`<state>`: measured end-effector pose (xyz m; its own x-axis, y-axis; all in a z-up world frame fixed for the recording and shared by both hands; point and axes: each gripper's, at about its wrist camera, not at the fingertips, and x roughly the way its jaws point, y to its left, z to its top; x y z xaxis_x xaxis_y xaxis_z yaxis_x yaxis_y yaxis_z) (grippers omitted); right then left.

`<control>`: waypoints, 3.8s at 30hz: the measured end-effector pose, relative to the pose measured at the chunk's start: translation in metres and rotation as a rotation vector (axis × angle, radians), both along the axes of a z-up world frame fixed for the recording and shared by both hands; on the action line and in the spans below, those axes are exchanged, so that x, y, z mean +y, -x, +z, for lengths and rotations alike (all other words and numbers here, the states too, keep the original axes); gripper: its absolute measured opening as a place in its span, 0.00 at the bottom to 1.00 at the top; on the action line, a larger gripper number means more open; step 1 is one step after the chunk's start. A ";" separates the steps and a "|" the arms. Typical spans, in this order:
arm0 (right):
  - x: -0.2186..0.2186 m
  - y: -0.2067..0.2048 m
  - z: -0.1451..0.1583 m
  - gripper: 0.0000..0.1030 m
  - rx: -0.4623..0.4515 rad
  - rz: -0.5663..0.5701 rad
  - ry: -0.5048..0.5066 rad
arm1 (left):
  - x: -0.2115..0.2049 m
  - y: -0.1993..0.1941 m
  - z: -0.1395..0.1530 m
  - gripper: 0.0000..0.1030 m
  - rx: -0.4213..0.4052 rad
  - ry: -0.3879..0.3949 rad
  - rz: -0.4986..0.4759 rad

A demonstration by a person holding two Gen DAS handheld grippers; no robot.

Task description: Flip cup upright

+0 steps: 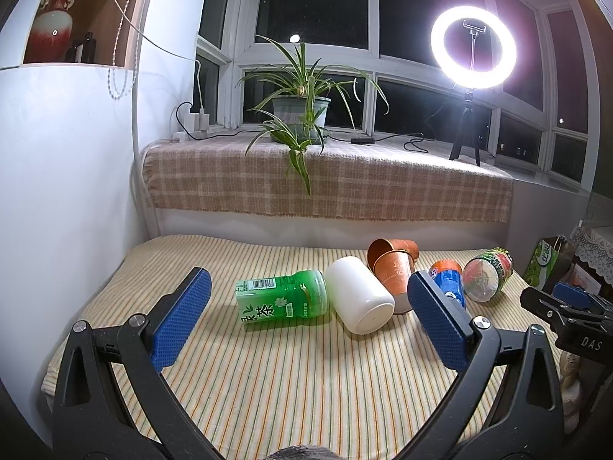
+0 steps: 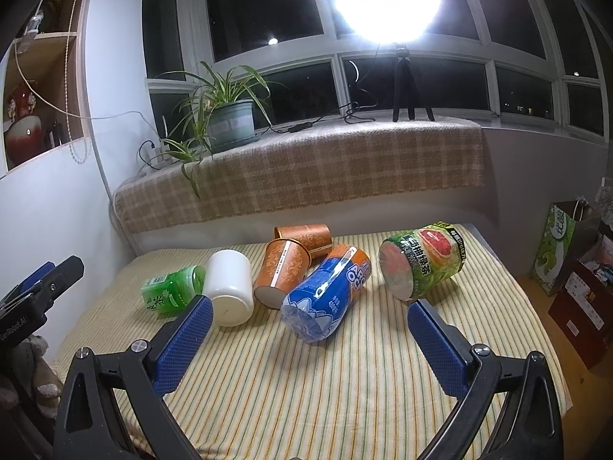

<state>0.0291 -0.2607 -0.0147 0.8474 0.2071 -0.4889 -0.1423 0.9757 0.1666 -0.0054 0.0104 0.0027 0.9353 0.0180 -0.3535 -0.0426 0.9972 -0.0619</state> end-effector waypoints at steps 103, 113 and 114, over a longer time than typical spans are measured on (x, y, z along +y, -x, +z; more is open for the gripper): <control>0.157 -0.216 -0.040 0.30 0.570 0.497 0.208 | 0.111 0.029 -0.050 1.00 0.162 0.084 0.211; 0.173 -0.220 -0.054 0.62 0.617 0.525 0.226 | 0.113 0.037 -0.047 1.00 0.152 0.088 0.224; 0.175 -0.222 -0.055 0.63 0.622 0.521 0.230 | 0.116 0.038 -0.047 1.00 0.151 0.090 0.226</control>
<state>0.2508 -0.0862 -0.0699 0.2334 0.3353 -0.9127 -0.5321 0.8297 0.1687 -0.0434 0.1265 -0.0439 0.8475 0.1826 -0.4983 -0.2791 0.9520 -0.1257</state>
